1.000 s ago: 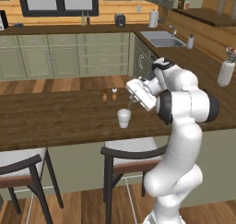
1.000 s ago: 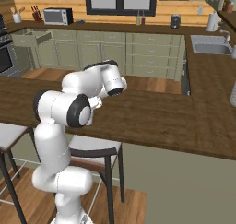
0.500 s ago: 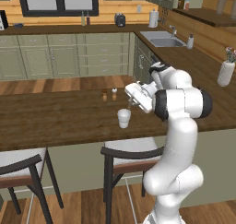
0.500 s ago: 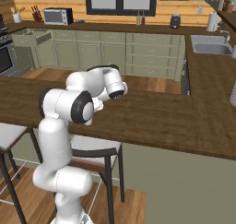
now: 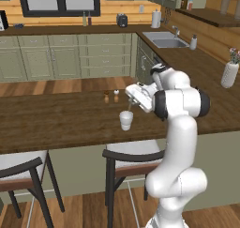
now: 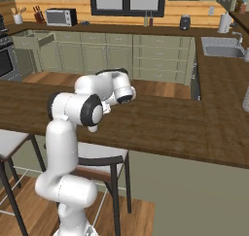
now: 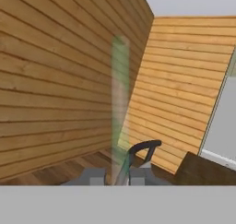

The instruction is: Take a straw from the drawer in front and place it inside the glass cup on the dining counter.

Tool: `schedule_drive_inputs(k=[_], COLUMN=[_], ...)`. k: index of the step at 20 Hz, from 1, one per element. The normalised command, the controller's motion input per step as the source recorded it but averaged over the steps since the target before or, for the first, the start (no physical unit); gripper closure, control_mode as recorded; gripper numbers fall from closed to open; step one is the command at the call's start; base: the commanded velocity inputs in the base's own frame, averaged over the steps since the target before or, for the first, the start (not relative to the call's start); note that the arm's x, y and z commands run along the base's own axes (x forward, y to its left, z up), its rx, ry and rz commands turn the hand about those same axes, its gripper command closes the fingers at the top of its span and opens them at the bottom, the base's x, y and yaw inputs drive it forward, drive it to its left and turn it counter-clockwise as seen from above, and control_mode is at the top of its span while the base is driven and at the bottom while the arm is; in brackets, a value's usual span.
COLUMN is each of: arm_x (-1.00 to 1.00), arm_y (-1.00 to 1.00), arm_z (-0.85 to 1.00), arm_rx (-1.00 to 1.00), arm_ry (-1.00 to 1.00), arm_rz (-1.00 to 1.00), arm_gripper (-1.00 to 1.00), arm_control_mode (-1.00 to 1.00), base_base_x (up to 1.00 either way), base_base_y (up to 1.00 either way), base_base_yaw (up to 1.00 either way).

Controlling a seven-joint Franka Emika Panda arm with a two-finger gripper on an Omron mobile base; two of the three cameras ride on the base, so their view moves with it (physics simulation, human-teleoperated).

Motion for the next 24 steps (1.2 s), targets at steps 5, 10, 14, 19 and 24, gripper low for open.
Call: schedule_drive_inputs(k=[5, 10, 14, 19, 24], arm_x=[0.21, 0.14, 0.19, 0.23, 0.23], arm_y=[0.0, 0.0, 0.0, 0.0, 0.0], arm_z=[-0.25, -0.24, -0.13, -0.17, -0.22], arm_rx=[0.0, 0.0, 0.0, 0.0, 0.0], arm_ry=[0.04, 0.02, 0.04, 0.07, 0.05], arm_rz=[0.0, 0.0, 0.0, 0.0, 0.0], arm_gripper=[1.0, 1.0, 1.0, 1.0, 1.0], arm_control_mode=[-1.0, -1.0, -1.0, -1.0, -1.0], base_base_x=[0.0, 0.0, 0.0, 0.0, 0.0], base_base_y=[0.0, 0.0, 0.0, 0.0, 0.0], base_base_yaw=[0.0, 0.0, 0.0, 0.0, 0.0])
